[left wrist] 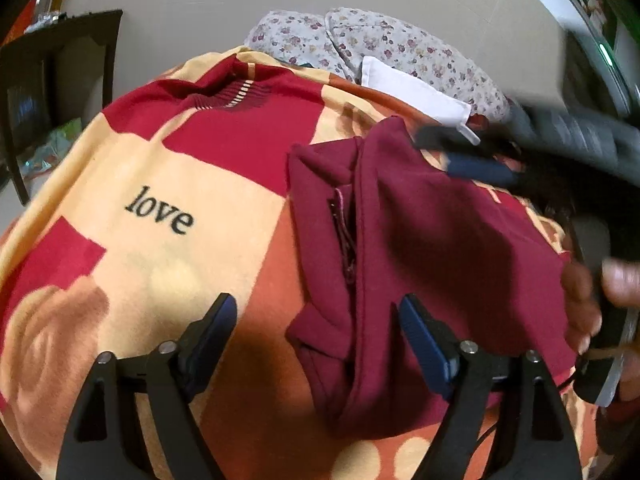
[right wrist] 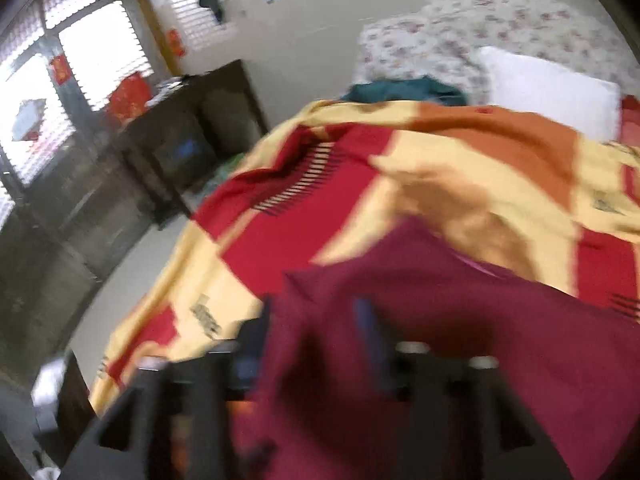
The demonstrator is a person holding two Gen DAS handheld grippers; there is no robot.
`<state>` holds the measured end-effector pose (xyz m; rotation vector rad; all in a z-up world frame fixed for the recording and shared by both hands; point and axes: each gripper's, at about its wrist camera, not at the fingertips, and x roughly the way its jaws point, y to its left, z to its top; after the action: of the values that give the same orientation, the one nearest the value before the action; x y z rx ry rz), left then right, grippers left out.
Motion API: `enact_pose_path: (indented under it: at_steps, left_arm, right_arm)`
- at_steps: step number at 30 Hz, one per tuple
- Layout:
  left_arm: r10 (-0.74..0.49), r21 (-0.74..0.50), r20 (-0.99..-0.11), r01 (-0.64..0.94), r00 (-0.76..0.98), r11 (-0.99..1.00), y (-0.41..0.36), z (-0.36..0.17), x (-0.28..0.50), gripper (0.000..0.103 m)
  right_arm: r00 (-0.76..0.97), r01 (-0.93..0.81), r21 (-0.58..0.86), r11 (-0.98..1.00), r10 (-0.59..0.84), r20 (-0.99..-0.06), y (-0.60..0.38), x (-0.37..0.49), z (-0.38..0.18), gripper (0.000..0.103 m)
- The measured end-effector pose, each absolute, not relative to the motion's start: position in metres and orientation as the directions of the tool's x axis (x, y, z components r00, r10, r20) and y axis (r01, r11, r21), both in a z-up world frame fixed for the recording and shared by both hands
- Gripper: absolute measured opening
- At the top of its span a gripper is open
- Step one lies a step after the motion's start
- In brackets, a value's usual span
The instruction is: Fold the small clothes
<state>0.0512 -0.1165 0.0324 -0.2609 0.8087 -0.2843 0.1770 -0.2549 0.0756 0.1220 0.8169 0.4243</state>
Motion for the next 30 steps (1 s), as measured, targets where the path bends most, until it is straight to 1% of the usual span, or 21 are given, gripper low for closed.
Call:
enact_pose_path:
  at_steps: [2, 5, 8, 10, 13, 18, 24, 28, 30]
  left_arm:
    - [-0.353, -0.354, -0.664, 0.138, 0.660, 0.925, -0.114, 0.030, 0.053, 0.089]
    - [-0.350, -0.354, -0.669, 0.133, 0.656, 0.926, -0.118, 0.026, 0.054, 0.092]
    - [-0.328, -0.322, -0.673, 0.137, 0.663, 0.937, -0.125, 0.024, 0.057, 0.095]
    - [-0.319, -0.302, -0.679, 0.145, 0.661, 0.942, -0.128, 0.022, 0.060, 0.098]
    - [-0.305, -0.283, -0.688, 0.143, 0.659, 0.948, -0.132, 0.020, 0.064, 0.100]
    - [-0.305, -0.291, -0.690, 0.134, 0.656, 0.947, -0.132, 0.020, 0.067, 0.101]
    - [-0.300, -0.290, -0.700, 0.125, 0.649, 0.949, -0.135, 0.020, 0.071, 0.103]
    - [-0.314, -0.315, -0.704, 0.117, 0.637, 0.942, -0.136, 0.019, 0.076, 0.103]
    - [-0.333, -0.342, -0.700, 0.112, 0.631, 0.933, -0.136, 0.019, 0.079, 0.103]
  right_arm:
    - [0.622, -0.292, 0.236, 0.927, 0.371, -0.690, -0.274, 0.165, 0.076, 0.065]
    - [0.660, -0.217, 0.129, 0.968, 0.243, -0.711, -0.303, 0.148, 0.068, 0.065]
    - [0.644, -0.163, 0.164, 0.973, 0.231, -0.729, -0.329, 0.150, 0.055, 0.063]
    - [0.643, -0.136, 0.128, 0.982, 0.186, -0.743, -0.336, 0.157, 0.043, 0.063]
    - [0.649, -0.132, 0.162, 0.978, 0.209, -0.731, -0.344, 0.163, 0.033, 0.064]
    - [0.632, -0.134, 0.193, 0.972, 0.234, -0.739, -0.345, 0.159, 0.043, 0.064]
    - [0.636, -0.140, 0.264, 0.954, 0.290, -0.715, -0.357, 0.138, 0.051, 0.064]
    - [0.643, -0.150, 0.234, 0.961, 0.274, -0.715, -0.363, 0.123, 0.053, 0.064]
    - [0.660, -0.150, 0.160, 0.976, 0.219, -0.719, -0.362, 0.115, 0.054, 0.064]
